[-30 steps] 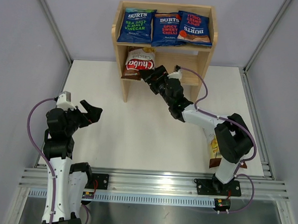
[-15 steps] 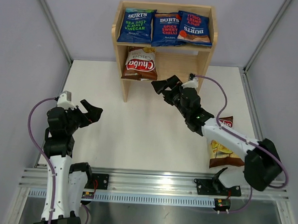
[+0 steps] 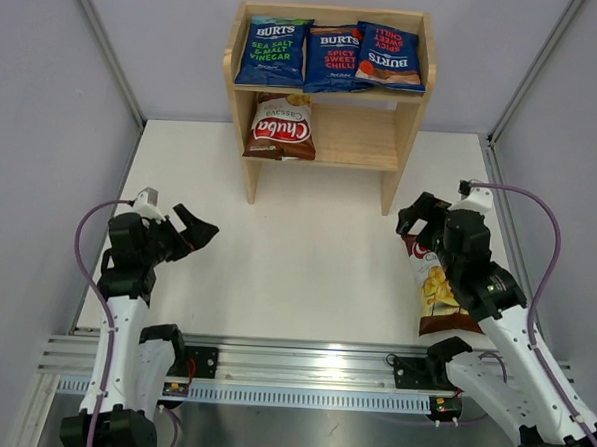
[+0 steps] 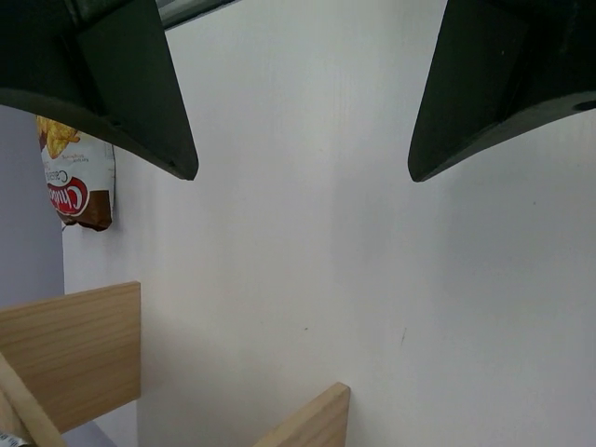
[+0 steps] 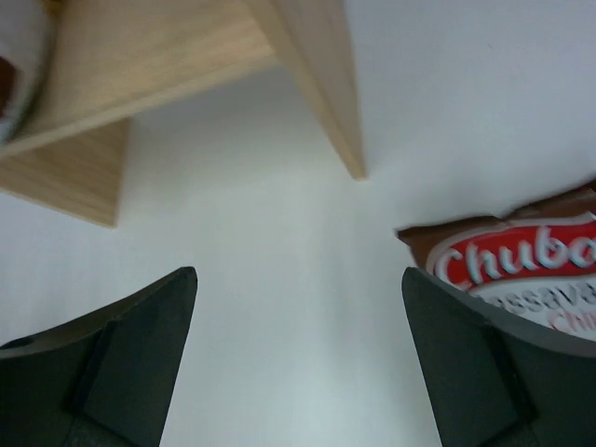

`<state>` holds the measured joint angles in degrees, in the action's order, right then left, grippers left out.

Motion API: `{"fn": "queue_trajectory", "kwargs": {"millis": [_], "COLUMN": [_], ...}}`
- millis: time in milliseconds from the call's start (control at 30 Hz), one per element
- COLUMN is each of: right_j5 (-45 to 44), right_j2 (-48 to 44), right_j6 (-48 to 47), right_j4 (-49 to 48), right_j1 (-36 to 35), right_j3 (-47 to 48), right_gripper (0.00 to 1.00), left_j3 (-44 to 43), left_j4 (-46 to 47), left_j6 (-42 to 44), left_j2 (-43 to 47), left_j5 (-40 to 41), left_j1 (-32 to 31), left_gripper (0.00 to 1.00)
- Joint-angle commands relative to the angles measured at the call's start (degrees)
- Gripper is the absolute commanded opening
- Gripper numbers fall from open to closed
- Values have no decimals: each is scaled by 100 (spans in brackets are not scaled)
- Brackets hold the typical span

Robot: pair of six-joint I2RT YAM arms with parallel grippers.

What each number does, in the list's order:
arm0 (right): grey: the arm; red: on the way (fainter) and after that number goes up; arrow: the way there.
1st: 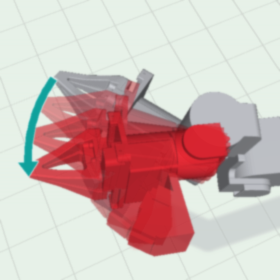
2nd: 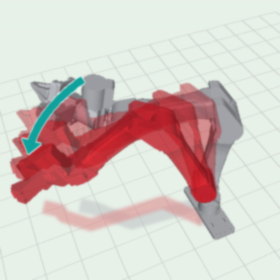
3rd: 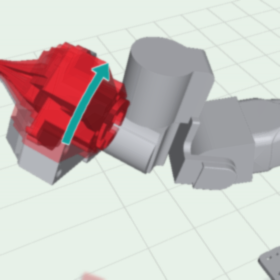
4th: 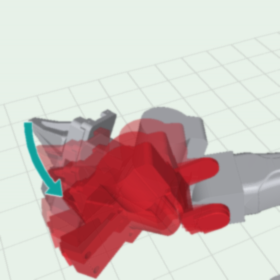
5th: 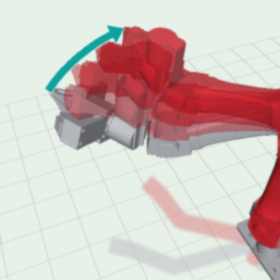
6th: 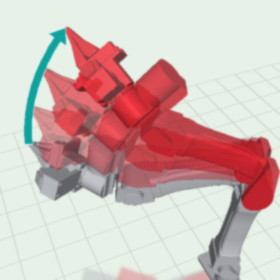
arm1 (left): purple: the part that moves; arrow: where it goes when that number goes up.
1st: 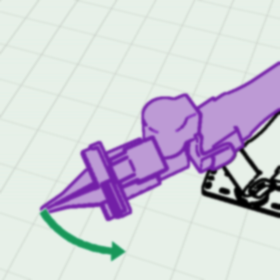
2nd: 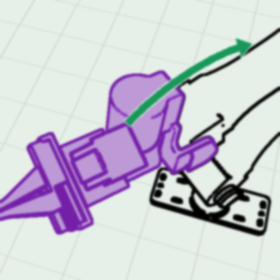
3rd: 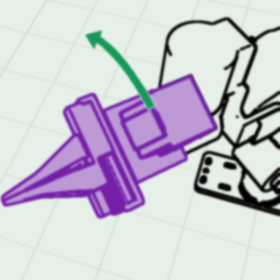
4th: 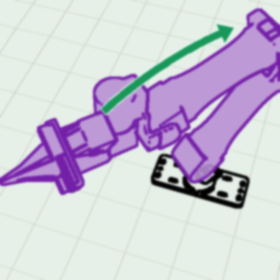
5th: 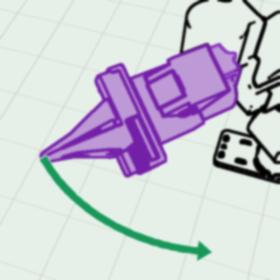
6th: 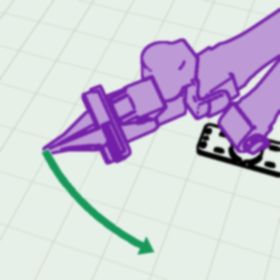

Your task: Place and organize the chips bags onto the shelf

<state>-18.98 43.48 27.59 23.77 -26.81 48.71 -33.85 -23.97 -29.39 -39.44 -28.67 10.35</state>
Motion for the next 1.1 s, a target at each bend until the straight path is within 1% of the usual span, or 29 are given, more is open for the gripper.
{"fn": "queue_trajectory", "kwargs": {"millis": [0,33,67,133,167,200,233,267,300,367,400,433,533,567,600,633,667,733,800,867,933,1067], "right_j5": [16,270,864,1421,1754,1853,2063,2657,2924,3102,3120,3120,3015,3058,3067,2989,2623,2304,2503,2898,2935,3277], "right_j2": [204,265,362,494,607,974,1195,1415,1817,2267,2374,2471,2884,3050,3435,3621,3858,3931,3878,3808,3755,3808], "right_j6": [-360,-282,-90,70,114,88,71,10,0,-61,-96,-105,-158,-254,-342,-429,-604,-685,-607,-475,-483,-606], "right_j4": [1165,1095,877,499,245,199,146,85,49,-39,-74,-135,-198,-67,65,414,540,611,594,427,435,488], "right_j1": [762,1287,1579,2054,2579,2862,3161,3686,3961,4366,4438,4491,4579,4588,4605,4606,4614,4710,4895,5123,5212,5344], "right_j3": [60,42,-45,-212,-239,-187,-108,32,103,270,306,323,455,673,832,1016,1244,1264,1106,835,711,482], "right_gripper": [99,99,99,99,99,99,99,99,99,100,99,99,99,100,99,99,99,100,99,99,99,99], "left_j3": [264,334,465,519,519,502,484,467,362,169,-15,-391,-1051,-1150,-1185,-1073,-976,-843,-887,-843,-843,-834], "left_j4": [243,235,226,173,121,33,-55,-116,-187,-458,-643,-1036,-1556,-1637,-1672,-1542,-1497,-1444,-1462,-1383,-1400,-1356], "left_j6": [-164,-181,-242,-313,-331,-357,-366,-401,-401,-192,-34,133,713,950,935,935,883,812,856,821,829,864], "left_j2": [261,331,462,577,665,709,753,788,867,920,929,947,973,982,1000,1078,1105,1184,1324,1378,1325,1290], "left_j5": [-219,-210,-149,-104,-8,62,89,63,11,-69,-34,27,133,229,439,519,642,713,801,889,819,643], "left_j1": [-129,-164,-243,-647,-814,-1137,-1297,-1438,-1657,-1816,-1887,-1887,-1887,-1896,-2062,-2159,-2238,-2388,-2511,-2511,-2520,-2573], "left_gripper": [99,99,99,99,99,99,99,99,99,99,99,99,99,99,99,99,99,99,99,99,99,99]}}
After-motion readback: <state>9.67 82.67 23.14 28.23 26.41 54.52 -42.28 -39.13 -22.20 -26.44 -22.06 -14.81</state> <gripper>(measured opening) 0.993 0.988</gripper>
